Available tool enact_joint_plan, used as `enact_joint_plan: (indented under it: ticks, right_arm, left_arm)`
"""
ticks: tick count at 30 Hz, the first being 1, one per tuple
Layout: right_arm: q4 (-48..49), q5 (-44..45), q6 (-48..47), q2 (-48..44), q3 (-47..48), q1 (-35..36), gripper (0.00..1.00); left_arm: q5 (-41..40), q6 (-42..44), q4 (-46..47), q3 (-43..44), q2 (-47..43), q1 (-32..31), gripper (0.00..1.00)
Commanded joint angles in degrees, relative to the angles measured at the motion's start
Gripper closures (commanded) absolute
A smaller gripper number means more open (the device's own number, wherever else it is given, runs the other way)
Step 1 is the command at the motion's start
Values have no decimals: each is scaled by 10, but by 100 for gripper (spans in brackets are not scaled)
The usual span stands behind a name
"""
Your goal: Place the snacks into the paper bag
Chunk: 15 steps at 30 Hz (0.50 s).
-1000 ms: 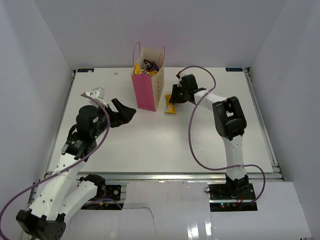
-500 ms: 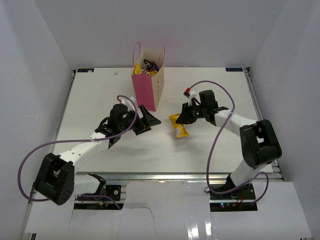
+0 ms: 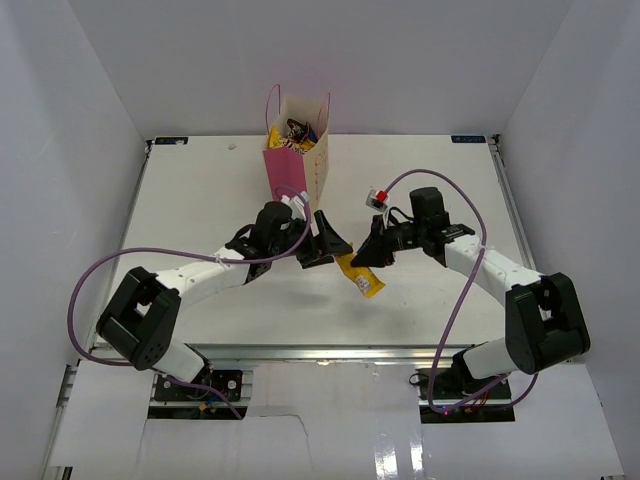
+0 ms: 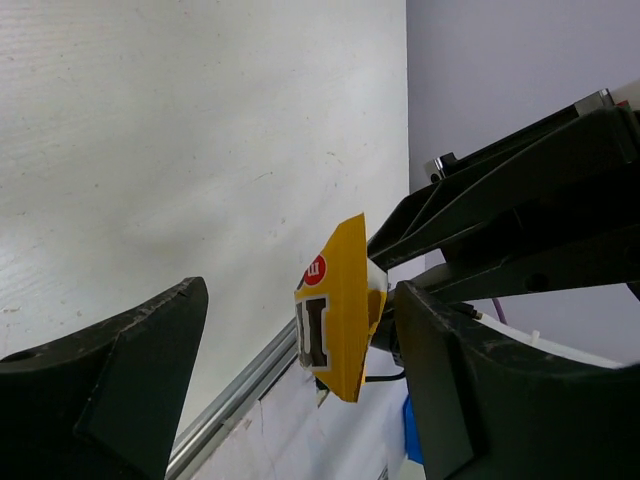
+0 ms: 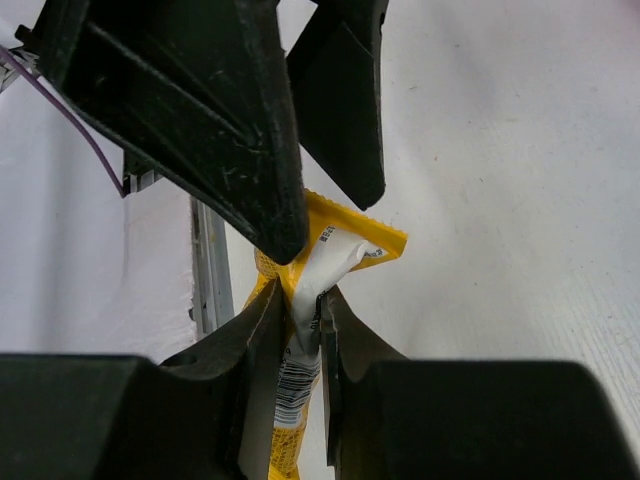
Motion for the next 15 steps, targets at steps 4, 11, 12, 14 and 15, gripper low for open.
enact_joint_plan:
  ticks: [4,11,12,14,15]
  right_arm:
    - [-11,-49,-20,-19,6,0,92]
    - [-7,-43,-18,-13,12,0,91]
    - [-7,-43,-18,-12,15,0,91]
    - [-6,-39,-19,-9,18,1,91]
    - [-6,-38,-19,-7,19,1,91]
  left_arm:
    - [13,-7,23,12,-6,-9,26]
    - [45,-19,42,5,-2,-12,45]
    - [49,-20,44,5,0,-13,48]
    - [63,-22,48,7,7,-16,57]
    - [67,-25,50,10,10,-17,59]
